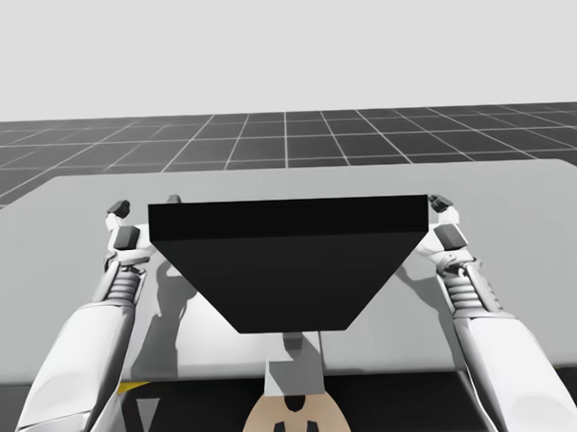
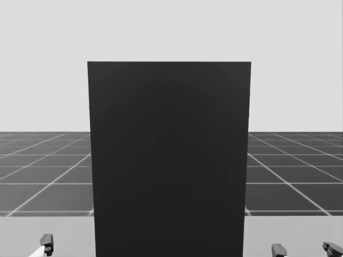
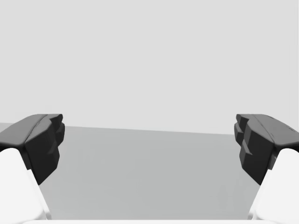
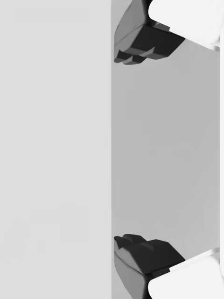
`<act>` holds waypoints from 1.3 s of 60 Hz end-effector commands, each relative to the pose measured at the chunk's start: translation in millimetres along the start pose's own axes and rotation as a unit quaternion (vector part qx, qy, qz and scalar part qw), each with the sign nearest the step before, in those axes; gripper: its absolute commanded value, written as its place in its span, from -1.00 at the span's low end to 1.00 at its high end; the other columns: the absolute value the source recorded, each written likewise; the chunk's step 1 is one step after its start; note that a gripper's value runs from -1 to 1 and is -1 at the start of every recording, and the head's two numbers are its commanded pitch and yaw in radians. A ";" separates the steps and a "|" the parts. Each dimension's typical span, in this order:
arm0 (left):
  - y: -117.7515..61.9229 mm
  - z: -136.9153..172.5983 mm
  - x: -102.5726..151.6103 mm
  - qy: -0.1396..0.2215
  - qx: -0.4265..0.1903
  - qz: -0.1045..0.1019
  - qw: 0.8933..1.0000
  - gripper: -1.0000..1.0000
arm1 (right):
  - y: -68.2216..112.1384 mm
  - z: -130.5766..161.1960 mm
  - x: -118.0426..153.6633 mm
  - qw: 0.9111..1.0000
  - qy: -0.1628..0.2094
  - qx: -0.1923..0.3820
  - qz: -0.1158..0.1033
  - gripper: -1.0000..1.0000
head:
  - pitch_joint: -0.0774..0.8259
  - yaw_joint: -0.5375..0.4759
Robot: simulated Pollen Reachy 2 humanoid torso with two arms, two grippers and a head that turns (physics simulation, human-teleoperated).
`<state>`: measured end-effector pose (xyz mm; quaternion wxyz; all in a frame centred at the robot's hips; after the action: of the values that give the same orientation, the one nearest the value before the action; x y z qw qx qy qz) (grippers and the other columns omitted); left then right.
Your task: Reach around the screen and pick up the object behind it.
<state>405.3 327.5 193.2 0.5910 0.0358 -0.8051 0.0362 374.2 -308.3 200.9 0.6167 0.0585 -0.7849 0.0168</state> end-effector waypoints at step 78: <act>-17.4 80.5 12.1 0.124 -0.547 0.032 0.827 -1.00 | 39.4 62.2 6.8 0.863 0.069 0.497 -0.056 -1.00 | -0.77 -0.05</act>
<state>327.6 306.1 188.6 0.5974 -0.3250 -0.6269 -0.3801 309.1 -276.8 196.9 0.5532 0.3955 -0.6365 0.3640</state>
